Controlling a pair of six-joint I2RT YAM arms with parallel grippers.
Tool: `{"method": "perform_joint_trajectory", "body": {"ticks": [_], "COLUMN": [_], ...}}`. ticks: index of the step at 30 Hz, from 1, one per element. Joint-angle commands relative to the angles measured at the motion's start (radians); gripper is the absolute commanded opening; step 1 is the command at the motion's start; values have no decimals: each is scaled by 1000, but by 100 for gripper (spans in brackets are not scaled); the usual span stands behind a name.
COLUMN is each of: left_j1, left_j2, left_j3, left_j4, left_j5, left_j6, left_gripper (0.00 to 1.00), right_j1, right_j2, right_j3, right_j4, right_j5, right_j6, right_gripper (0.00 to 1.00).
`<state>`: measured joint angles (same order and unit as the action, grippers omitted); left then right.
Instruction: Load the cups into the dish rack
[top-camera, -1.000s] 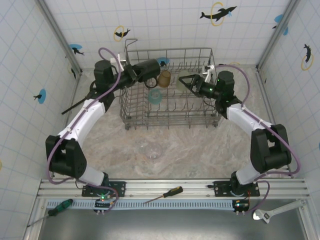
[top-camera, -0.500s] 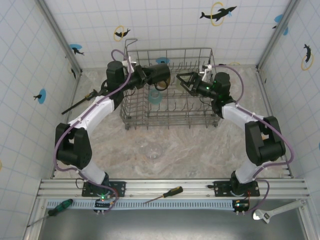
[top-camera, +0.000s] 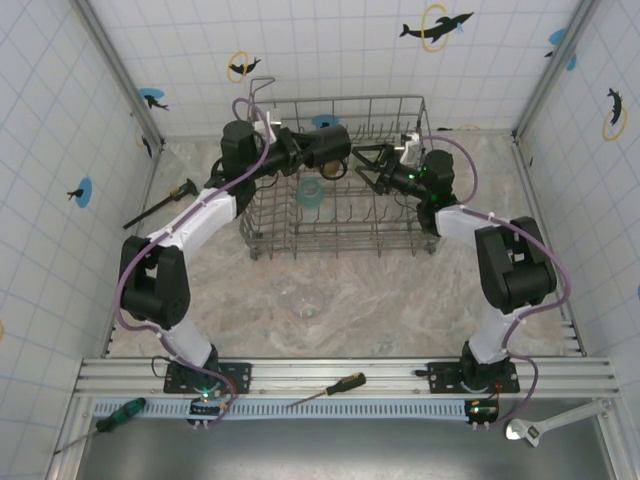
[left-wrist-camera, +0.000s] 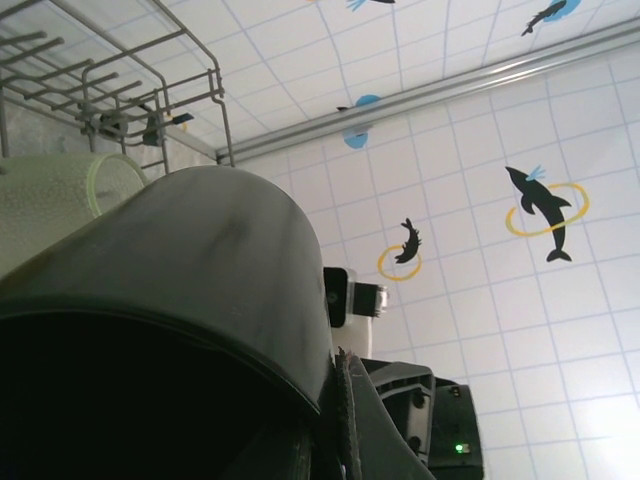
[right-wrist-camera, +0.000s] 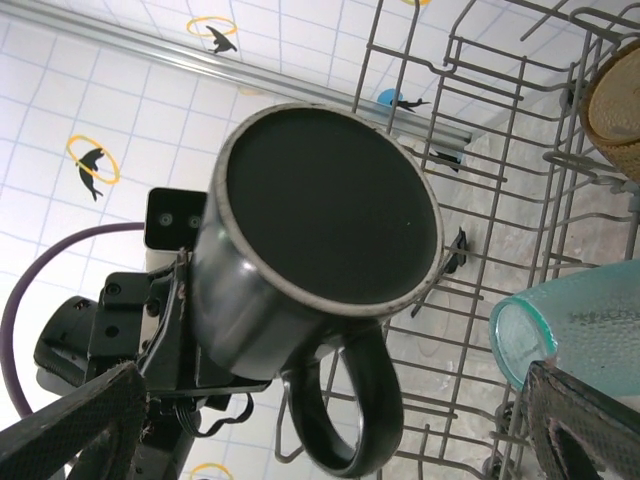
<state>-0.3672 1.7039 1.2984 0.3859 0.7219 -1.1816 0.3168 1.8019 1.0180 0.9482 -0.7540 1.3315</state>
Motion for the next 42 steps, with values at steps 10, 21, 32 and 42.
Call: {"method": "perform_joint_trajectory", "body": {"ticks": [10, 21, 32, 42], "left_j1": [-17, -31, -41, -42], "left_j2": [20, 54, 72, 98], "left_j3": [52, 50, 56, 59], "left_j4": [176, 222, 258, 286], "left_j5": [65, 76, 79, 92], "left_j6": [-58, -98, -125, -151], "left_gripper": [0, 0, 0, 0], "right_j1": [8, 9, 19, 24], "right_j2": [81, 133, 185, 216], "right_j3": [76, 138, 179, 203], "right_j4": [169, 234, 278, 316], "right_j5": [2, 15, 36, 32], "right_j6": [131, 236, 294, 323], "right_gripper": [100, 100, 100, 95]}}
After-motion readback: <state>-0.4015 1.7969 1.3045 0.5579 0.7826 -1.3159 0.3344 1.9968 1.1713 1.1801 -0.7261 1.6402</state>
